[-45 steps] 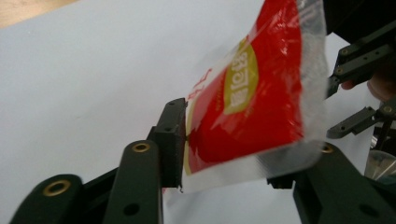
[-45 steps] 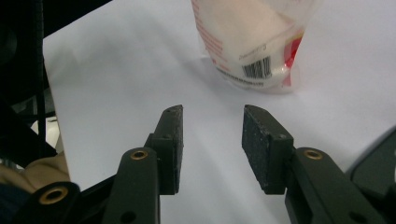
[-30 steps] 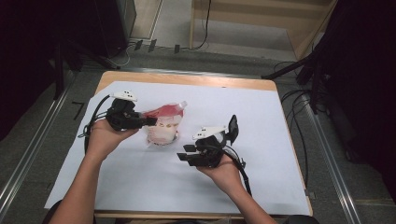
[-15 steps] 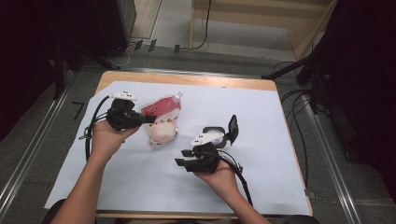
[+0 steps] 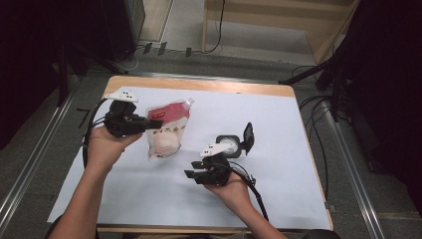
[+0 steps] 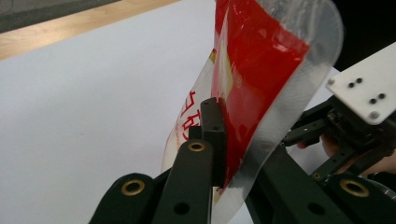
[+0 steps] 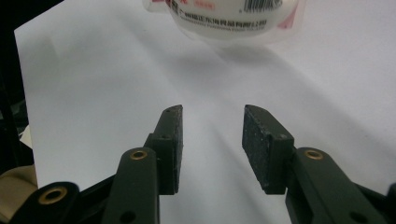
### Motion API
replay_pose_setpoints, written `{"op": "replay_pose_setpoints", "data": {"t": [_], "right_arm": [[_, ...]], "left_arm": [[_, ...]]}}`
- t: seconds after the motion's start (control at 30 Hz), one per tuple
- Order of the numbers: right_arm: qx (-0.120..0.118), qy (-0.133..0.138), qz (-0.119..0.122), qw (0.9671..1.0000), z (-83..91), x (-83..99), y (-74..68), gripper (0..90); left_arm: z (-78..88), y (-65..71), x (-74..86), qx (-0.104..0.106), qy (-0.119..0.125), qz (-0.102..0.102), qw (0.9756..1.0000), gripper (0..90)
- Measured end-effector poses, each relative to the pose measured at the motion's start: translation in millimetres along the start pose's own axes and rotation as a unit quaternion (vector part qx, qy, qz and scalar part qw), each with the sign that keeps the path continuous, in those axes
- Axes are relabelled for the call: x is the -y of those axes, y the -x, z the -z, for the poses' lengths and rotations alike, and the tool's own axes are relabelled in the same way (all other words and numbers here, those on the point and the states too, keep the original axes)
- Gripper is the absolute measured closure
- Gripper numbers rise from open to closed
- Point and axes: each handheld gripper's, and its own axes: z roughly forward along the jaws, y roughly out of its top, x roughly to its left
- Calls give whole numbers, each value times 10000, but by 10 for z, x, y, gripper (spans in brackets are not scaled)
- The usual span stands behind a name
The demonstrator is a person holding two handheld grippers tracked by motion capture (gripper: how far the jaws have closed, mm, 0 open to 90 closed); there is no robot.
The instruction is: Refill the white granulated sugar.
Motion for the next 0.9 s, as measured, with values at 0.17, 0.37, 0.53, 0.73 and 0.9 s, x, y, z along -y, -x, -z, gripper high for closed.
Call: {"op": "replay_pose_setpoints", "data": {"t": [0.17, 0.37, 0.53, 0.73, 0.9], "right_arm": [[17, -15, 10, 10000, -59, -2, 2, 585], [-60, -72, -19, 10000, -140, 12, 32, 573], [-46, -82, -114, 9999, -185, 21, 52, 564], [-73, 6, -75, 9999, -186, 21, 51, 508], [54, 99, -124, 9999, -181, 23, 76, 522]], "left_arm": [[100, 84, -44, 102, 77, 22, 9999, 900], [154, 222, -87, 179, 99, -89, 9998, 900], [177, 323, -129, 304, 12, -125, 9995, 900], [223, 433, -167, 674, 55, -163, 9976, 900], [250, 528, -203, 861, 48, -228, 9960, 900]]}}
